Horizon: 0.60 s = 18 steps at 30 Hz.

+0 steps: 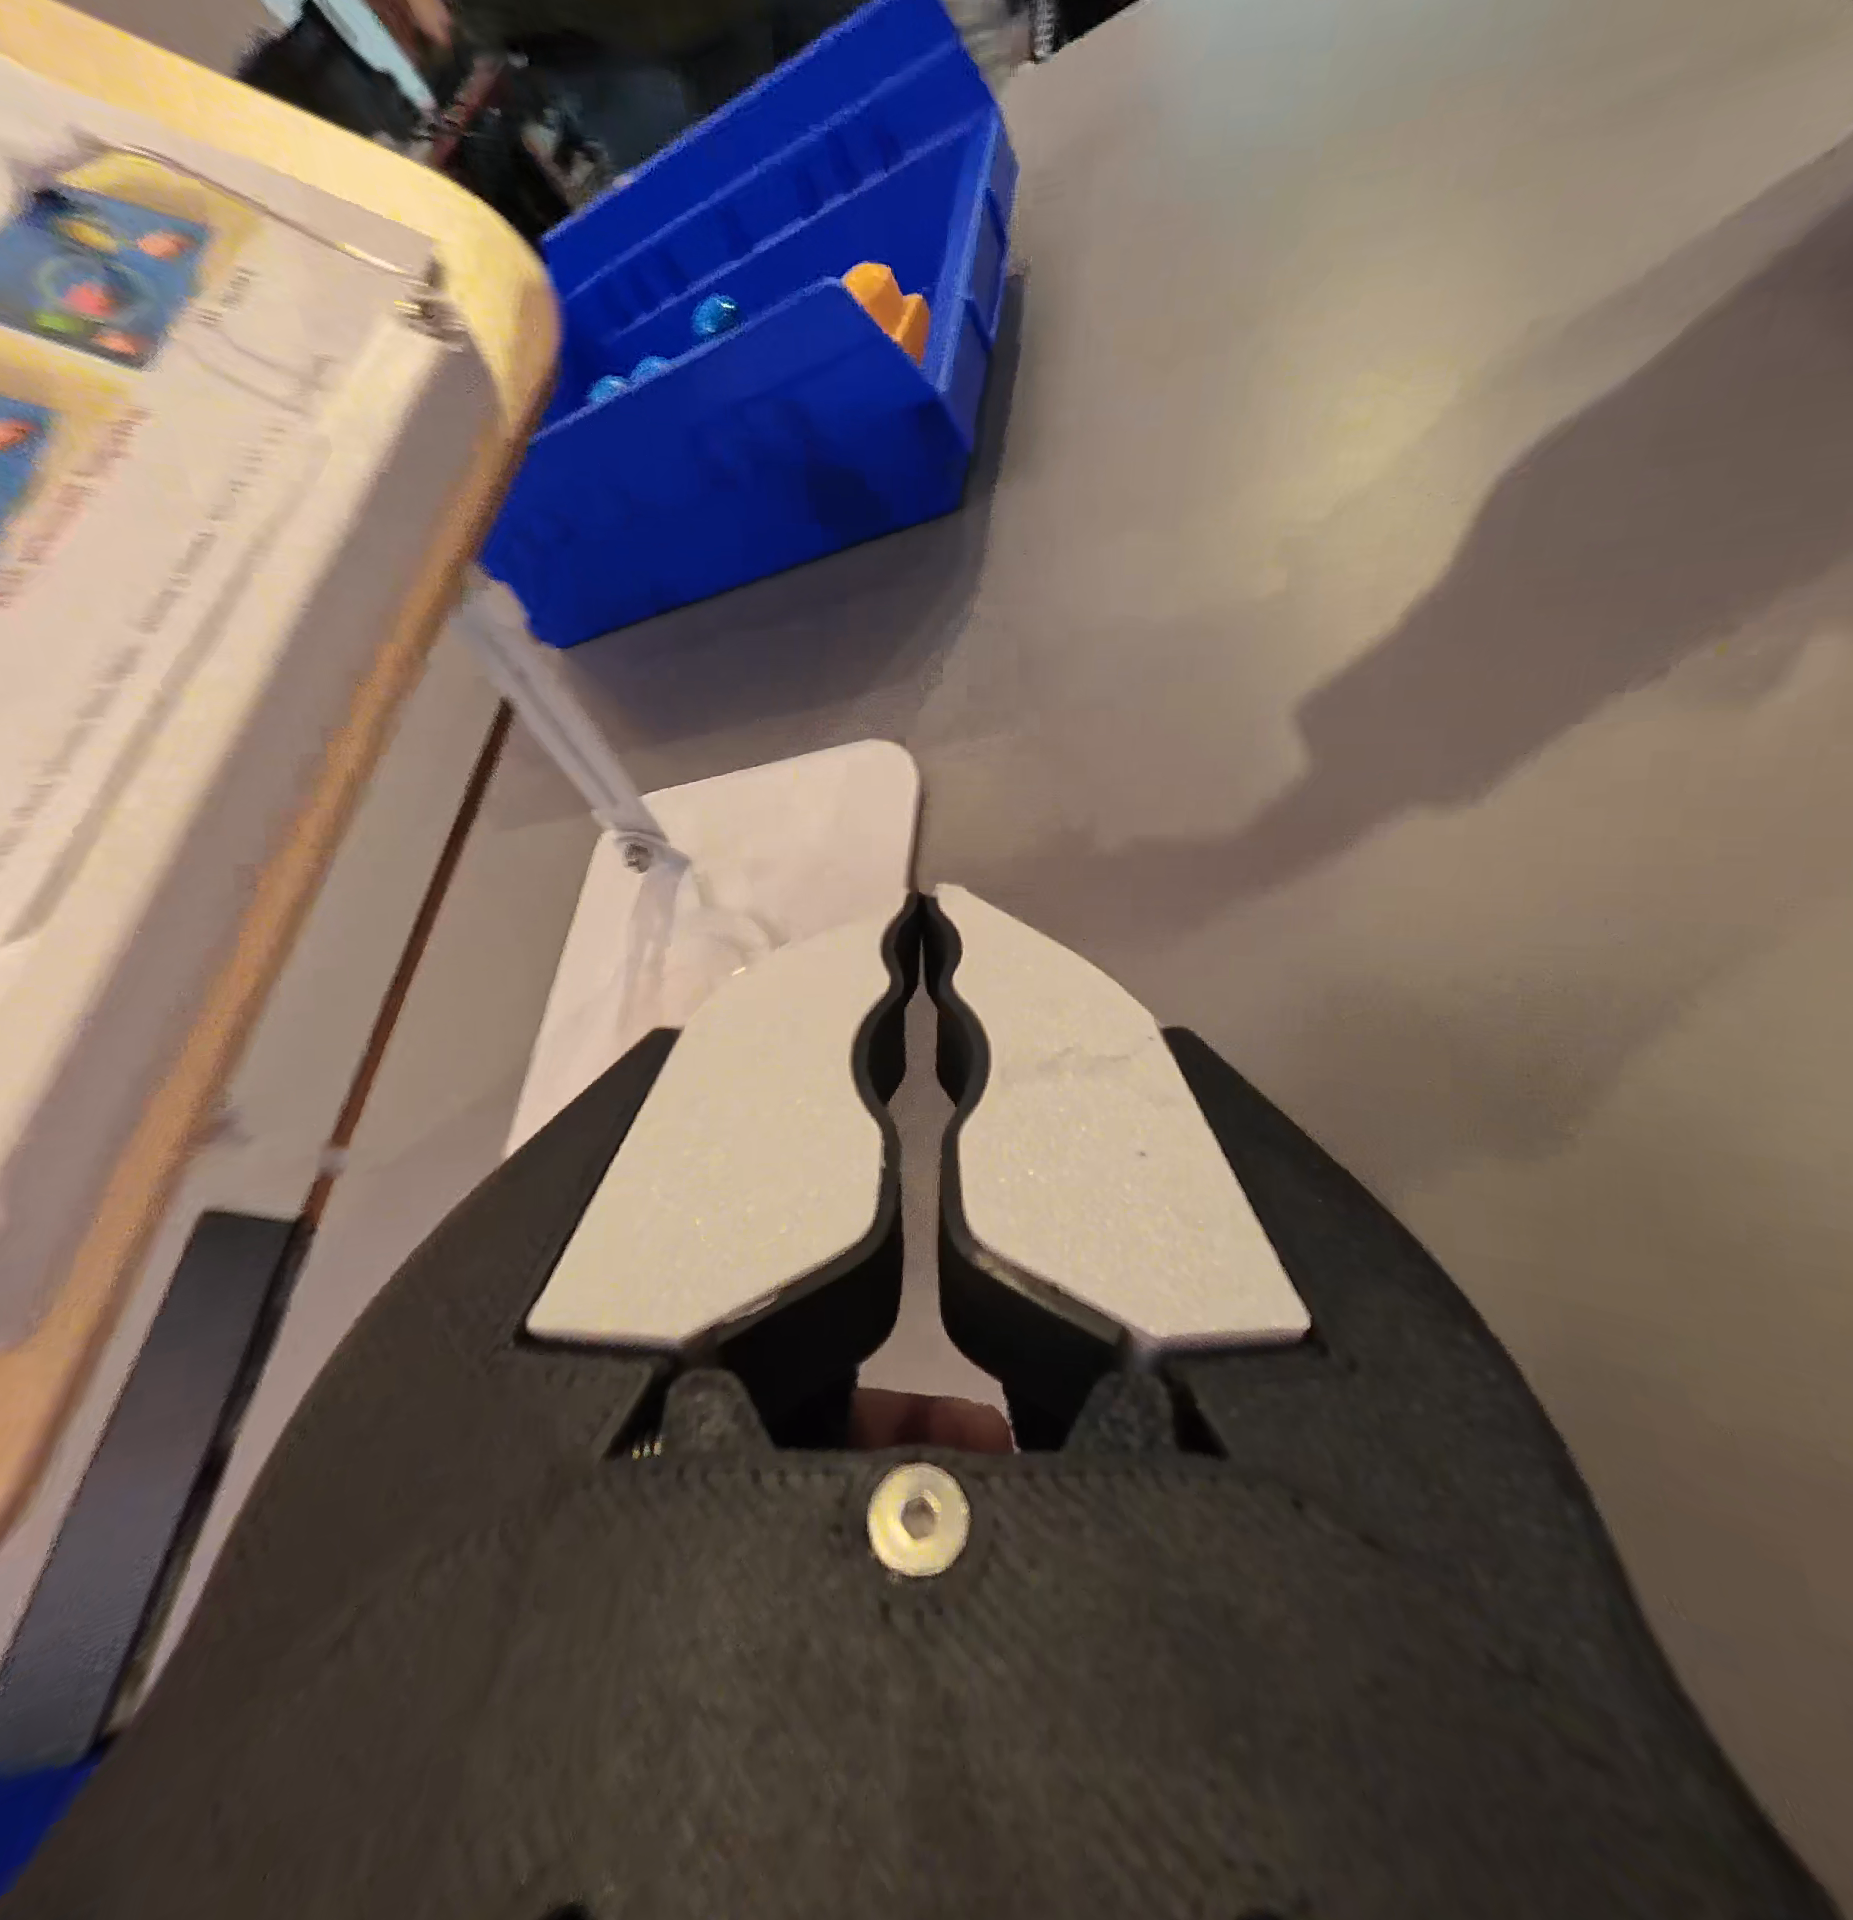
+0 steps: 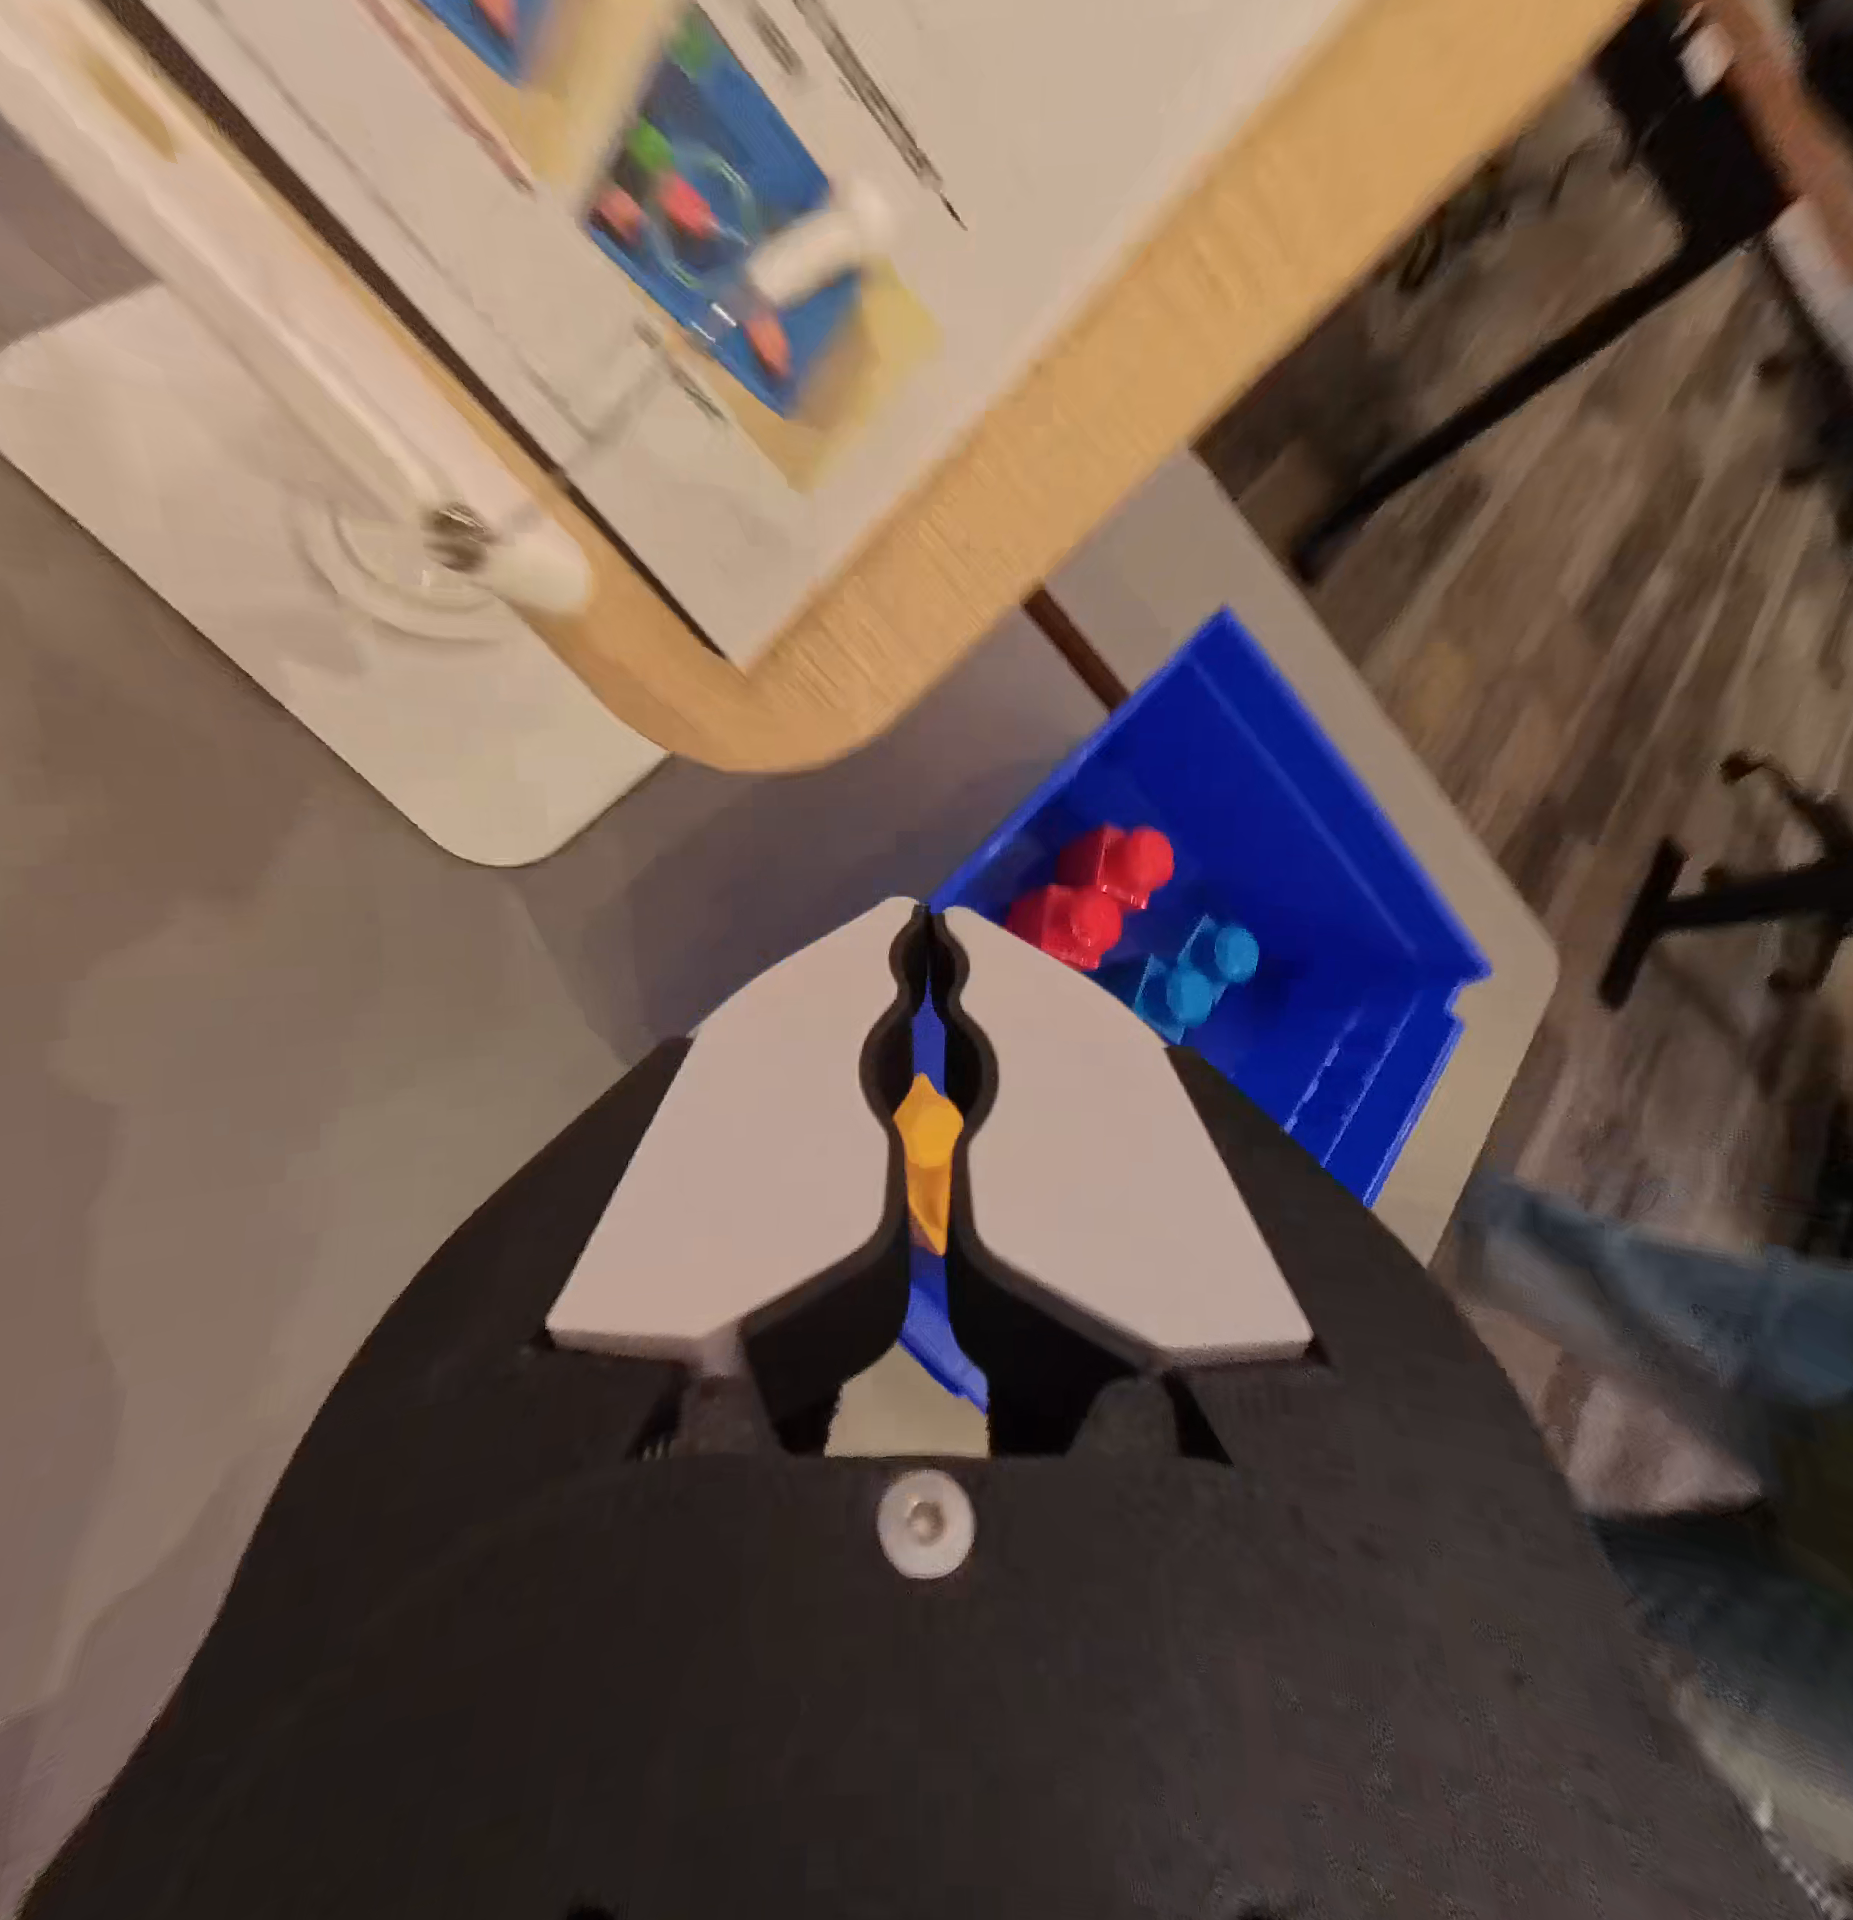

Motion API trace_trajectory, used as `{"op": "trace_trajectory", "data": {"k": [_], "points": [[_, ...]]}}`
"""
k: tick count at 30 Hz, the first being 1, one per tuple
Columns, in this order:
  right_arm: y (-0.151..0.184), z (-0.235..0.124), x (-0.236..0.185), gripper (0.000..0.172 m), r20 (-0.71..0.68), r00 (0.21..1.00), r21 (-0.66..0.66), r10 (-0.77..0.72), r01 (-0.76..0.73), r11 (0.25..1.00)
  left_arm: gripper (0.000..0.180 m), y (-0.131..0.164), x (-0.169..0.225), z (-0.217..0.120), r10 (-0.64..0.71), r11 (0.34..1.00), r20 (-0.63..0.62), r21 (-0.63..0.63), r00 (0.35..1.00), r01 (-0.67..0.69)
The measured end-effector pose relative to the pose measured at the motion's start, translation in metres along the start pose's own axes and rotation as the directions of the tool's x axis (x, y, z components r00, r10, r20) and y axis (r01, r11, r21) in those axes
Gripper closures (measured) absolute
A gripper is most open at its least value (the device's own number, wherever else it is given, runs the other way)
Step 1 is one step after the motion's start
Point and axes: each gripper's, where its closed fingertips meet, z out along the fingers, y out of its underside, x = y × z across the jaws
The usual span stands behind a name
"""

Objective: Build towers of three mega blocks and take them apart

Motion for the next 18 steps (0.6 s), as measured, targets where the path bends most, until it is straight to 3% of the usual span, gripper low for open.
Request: {"op": "trace_trajectory", "data": {"k": [4,5,9,12,14,18], "points": [[-0.01,-0.009,-0.026,0.172,-0.022,1.0,0.102,-0.001,0.003,0.995,0.18,0.015,-0.046,-0.059,-0.034,0.996,0.175,-0.071,0.984,0.047],[-0.008,-0.006,-0.03,0.172,-0.005,1.0,0.128,0.018,-0.017,0.992,0.18,0.027,-0.06,-0.077,-0.036,0.99,0.223,-0.128,0.974,0.066],[0.003,0.012,-0.039,0.172,0.031,0.997,0.214,0.069,-0.074,0.974,0.153,0.093,-0.104,-0.161,-0.123,0.916,0.392,-0.308,0.912,0.256],[0.011,0.026,-0.045,0.171,0.075,0.992,0.259,0.098,-0.114,0.959,0.131,0.153,-0.115,-0.21,-0.231,0.799,0.468,-0.409,0.853,0.441],[0.015,0.035,-0.048,0.171,0.083,0.991,0.279,0.103,-0.123,0.952,0.128,0.19,-0.113,-0.225,-0.294,0.706,0.487,-0.469,0.822,0.531],[0.016,0.042,-0.055,0.172,0.126,0.988,0.295,0.092,-0.126,0.947,0.113,0.258,-0.09,-0.227,-0.388,0.423,0.505,-0.645,0.771,0.636]]}}
